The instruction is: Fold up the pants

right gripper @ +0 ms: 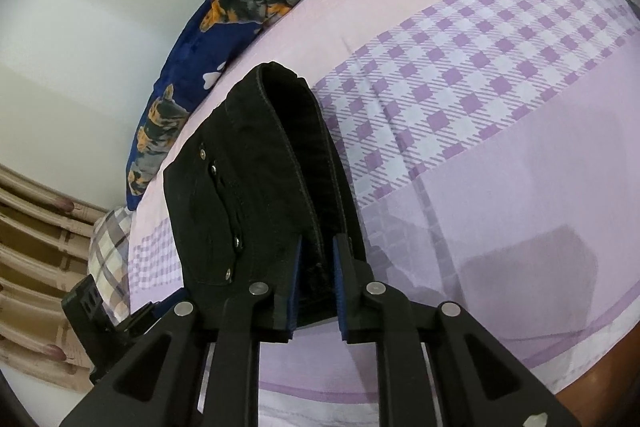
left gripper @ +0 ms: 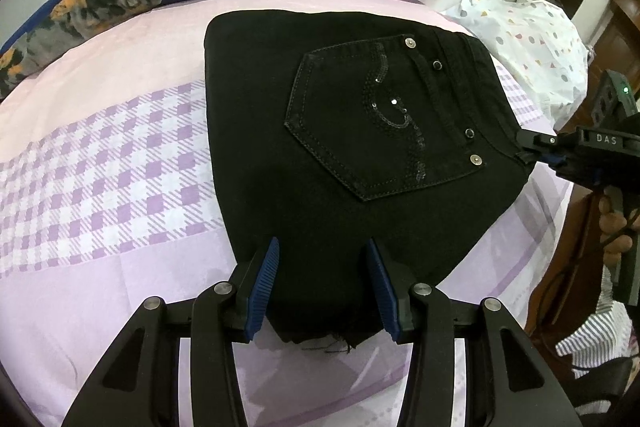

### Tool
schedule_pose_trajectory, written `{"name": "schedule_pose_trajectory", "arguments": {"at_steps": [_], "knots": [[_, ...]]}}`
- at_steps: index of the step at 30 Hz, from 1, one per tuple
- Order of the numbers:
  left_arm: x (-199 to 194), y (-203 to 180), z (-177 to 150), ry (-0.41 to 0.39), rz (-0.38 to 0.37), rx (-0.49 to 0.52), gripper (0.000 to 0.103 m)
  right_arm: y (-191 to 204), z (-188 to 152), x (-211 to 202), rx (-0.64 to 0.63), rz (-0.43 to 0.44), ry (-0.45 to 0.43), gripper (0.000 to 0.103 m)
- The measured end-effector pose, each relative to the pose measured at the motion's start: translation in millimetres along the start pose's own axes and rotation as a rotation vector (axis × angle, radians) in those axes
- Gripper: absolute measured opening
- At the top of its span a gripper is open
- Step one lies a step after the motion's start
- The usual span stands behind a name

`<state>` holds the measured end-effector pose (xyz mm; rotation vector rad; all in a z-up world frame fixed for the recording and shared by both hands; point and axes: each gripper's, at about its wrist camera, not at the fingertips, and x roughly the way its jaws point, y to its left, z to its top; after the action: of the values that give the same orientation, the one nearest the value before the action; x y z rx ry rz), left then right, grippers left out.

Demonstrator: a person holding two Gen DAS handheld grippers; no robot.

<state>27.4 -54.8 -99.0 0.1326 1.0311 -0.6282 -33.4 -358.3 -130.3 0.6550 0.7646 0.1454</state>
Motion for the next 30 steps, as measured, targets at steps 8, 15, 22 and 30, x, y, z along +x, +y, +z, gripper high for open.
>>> {"name": "schedule_pose_trajectory", "arguments": {"at_steps": [8, 15, 22, 30], "knots": [[1, -3, 0, -0.002, 0.024, 0.000, 0.047, 34, 16, -15, -0.114, -0.138, -0.064, 0.031], [1, -5, 0, -0.004, 0.039, 0.006, 0.047, 81, 41, -8, -0.232, -0.124, -0.118, 0.031], [2, -4, 0, -0.003, 0.040, 0.009, 0.047, 90, 50, 32, -0.249, -0.170, -0.079, 0.031], [2, -4, -1, -0.006, 0.035, 0.005, 0.047, 70, 37, 51, -0.243, -0.211, -0.005, 0.029]]}}
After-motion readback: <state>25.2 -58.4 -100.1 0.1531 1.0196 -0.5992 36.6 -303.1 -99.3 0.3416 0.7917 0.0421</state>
